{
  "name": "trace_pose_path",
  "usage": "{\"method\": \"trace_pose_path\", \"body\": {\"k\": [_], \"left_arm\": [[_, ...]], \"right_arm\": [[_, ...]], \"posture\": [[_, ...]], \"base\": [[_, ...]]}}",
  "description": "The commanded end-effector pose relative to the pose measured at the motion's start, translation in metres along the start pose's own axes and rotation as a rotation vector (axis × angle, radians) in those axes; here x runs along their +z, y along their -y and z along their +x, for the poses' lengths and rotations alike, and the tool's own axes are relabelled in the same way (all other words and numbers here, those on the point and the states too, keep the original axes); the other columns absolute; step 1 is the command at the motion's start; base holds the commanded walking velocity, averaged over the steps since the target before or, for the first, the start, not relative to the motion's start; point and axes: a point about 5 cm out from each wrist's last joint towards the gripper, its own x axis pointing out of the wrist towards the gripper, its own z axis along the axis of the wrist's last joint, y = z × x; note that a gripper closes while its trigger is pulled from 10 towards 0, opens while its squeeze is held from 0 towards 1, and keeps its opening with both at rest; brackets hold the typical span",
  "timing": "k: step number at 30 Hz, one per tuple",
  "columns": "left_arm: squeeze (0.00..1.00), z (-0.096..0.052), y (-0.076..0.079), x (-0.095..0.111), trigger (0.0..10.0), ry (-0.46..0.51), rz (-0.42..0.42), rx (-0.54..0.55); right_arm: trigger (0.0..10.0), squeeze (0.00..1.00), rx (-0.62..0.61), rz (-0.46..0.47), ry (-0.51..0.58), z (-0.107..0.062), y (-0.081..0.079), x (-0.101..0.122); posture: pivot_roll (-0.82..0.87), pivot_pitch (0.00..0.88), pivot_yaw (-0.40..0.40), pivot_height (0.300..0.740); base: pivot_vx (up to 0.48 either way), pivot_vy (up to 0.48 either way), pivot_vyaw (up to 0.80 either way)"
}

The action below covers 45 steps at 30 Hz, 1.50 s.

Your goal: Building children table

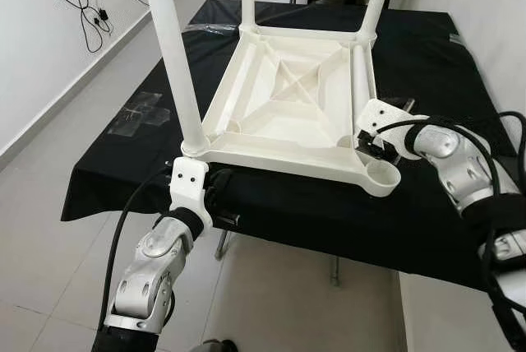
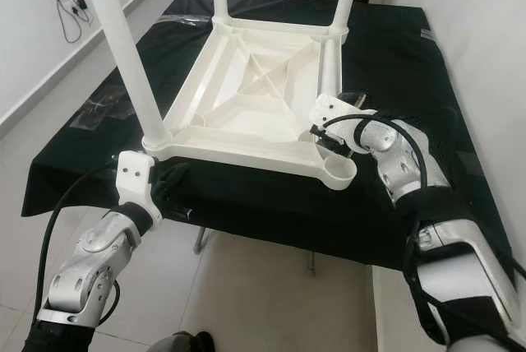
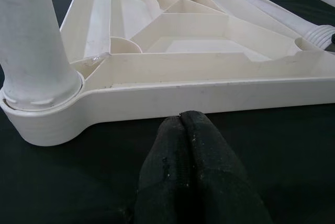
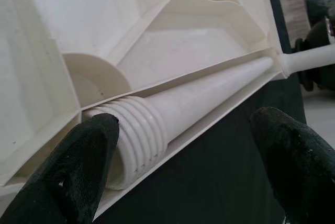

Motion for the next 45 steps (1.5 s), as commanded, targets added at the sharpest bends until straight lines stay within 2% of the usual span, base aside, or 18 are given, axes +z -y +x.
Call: {"method": "trace_pose_path", "body": {"k": [1, 9, 16, 18, 28, 29, 36, 37, 39, 40, 45], "left_arm": [[0.0, -0.003, 0.0, -0.004, 10.0, -0.024, 0.014, 0.004], [0.0, -0.004, 0.0, -0.005, 10.0, -0.025, 0.016, 0.001], [0.0, -0.004, 0.0, -0.005, 10.0, -0.027, 0.017, 0.001], [0.0, -0.005, 0.001, -0.005, 10.0, -0.027, 0.018, 0.0], [0.0, -0.004, 0.0, -0.005, 10.0, -0.026, 0.019, 0.002], [0.0, -0.004, 0.001, -0.004, 10.0, -0.025, 0.019, 0.003], [0.0, -0.004, -0.001, -0.004, 10.0, -0.024, 0.017, 0.01], [0.0, -0.004, -0.001, -0.004, 10.0, -0.024, 0.018, 0.01], [0.0, -0.004, -0.001, -0.004, 10.0, -0.024, 0.018, 0.01], [0.0, -0.004, -0.001, -0.004, 10.0, -0.024, 0.018, 0.01], [0.0, -0.003, 0.0, -0.003, 10.0, -0.022, 0.02, 0.009]], "right_arm": [[10.0, 0.0, 0.049, -0.021, -0.064, 0.0, -0.007, -0.013], [10.0, 0.0, 0.084, -0.049, -0.102, -0.003, -0.008, -0.021], [10.0, 0.0, 0.011, -0.026, -0.148, 0.001, -0.008, -0.023], [10.0, 0.0, -0.025, 0.02, -0.128, 0.007, -0.014, -0.014], [10.0, 0.0, -0.129, 0.043, -0.123, 0.017, -0.024, -0.001], [10.0, 0.0, -0.16, 0.067, -0.113, 0.022, -0.033, 0.004], [10.0, 0.0, -0.24, 0.091, -0.074, 0.027, -0.045, 0.015], [2.9, 0.0, -0.246, 0.089, -0.069, 0.027, -0.046, 0.016], [2.9, 0.0, -0.248, 0.091, -0.055, 0.028, -0.048, 0.019], [0.0, 0.0, -0.249, 0.094, -0.037, 0.029, -0.051, 0.022], [0.0, 0.0, -0.294, 0.097, -0.011, 0.029, -0.056, 0.027]], "posture": [[0.01, 0.132, -0.004, 0.74], [0.01, 0.127, -0.002, 0.74], [0.02, 0.123, -0.002, 0.74], [0.02, 0.122, -0.003, 0.74], [0.02, 0.125, -0.004, 0.74], [0.02, 0.13, -0.008, 0.74], [0.02, 0.134, -0.009, 0.74], [0.02, 0.134, -0.009, 0.74], [0.02, 0.133, -0.008, 0.74], [0.02, 0.133, -0.009, 0.74], [0.02, 0.134, -0.011, 0.74]], "base": [[0.0, 0.0, 0.0], [0.0, 0.0, 0.0], [0.0, 0.0, 0.0], [0.0, 0.0, 0.0], [0.0, 0.0, 0.0], [0.0, 0.0, 0.0], [0.0, 0.0, 0.0], [0.0, 0.0, 0.0], [0.0, 0.0, 0.0], [0.0, 0.0, 0.0], [0.0, 0.0, 0.0]]}}
